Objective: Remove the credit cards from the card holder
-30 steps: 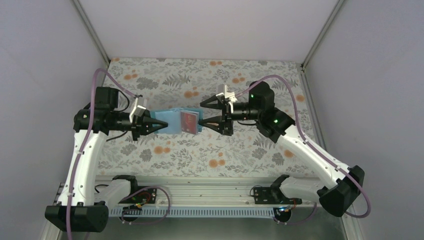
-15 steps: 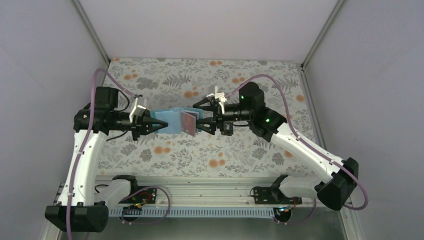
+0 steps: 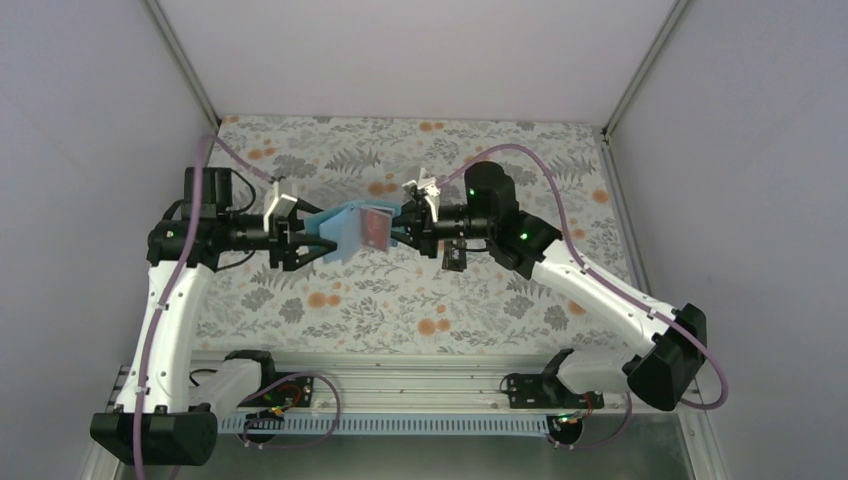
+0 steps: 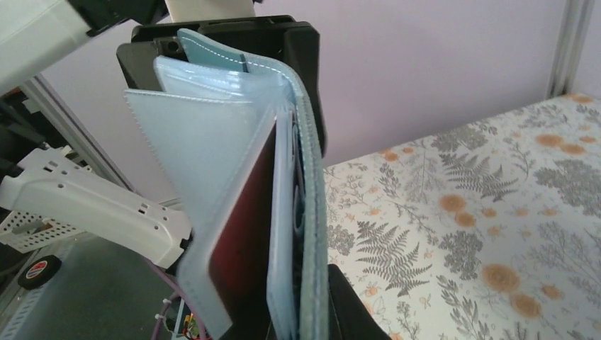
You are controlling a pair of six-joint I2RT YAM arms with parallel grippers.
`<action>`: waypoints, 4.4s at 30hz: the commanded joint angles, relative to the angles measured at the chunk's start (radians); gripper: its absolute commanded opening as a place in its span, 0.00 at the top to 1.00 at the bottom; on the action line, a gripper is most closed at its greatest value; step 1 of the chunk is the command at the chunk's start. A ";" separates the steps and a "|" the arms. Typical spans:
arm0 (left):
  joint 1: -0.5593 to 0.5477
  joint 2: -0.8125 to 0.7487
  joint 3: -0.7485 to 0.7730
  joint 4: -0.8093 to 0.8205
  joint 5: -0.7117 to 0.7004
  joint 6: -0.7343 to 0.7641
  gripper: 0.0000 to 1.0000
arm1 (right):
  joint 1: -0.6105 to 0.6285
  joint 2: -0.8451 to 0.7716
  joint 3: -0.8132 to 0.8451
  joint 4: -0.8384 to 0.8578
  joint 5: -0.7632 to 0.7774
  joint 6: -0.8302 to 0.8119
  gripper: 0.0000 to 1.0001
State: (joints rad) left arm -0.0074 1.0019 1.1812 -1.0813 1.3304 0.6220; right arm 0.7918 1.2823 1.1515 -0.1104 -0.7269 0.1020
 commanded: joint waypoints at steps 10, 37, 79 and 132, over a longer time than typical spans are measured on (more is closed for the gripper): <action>0.006 -0.004 -0.060 0.197 -0.199 -0.197 0.00 | 0.016 0.126 0.188 -0.128 0.232 0.203 0.96; 0.005 0.000 -0.063 0.238 -0.338 -0.234 0.29 | 0.042 0.098 0.214 -0.166 -0.015 0.019 0.96; -0.150 0.102 0.063 0.153 -0.157 -0.202 0.55 | -0.013 0.251 0.274 -0.185 0.171 0.257 0.96; -0.182 0.102 0.245 0.218 -0.637 -0.258 0.01 | 0.111 0.270 0.386 -0.153 0.521 0.456 0.96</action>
State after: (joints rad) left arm -0.1818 1.0893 1.3659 -0.9215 0.8345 0.3996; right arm 0.8505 1.5192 1.4799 -0.2726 -0.3645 0.4557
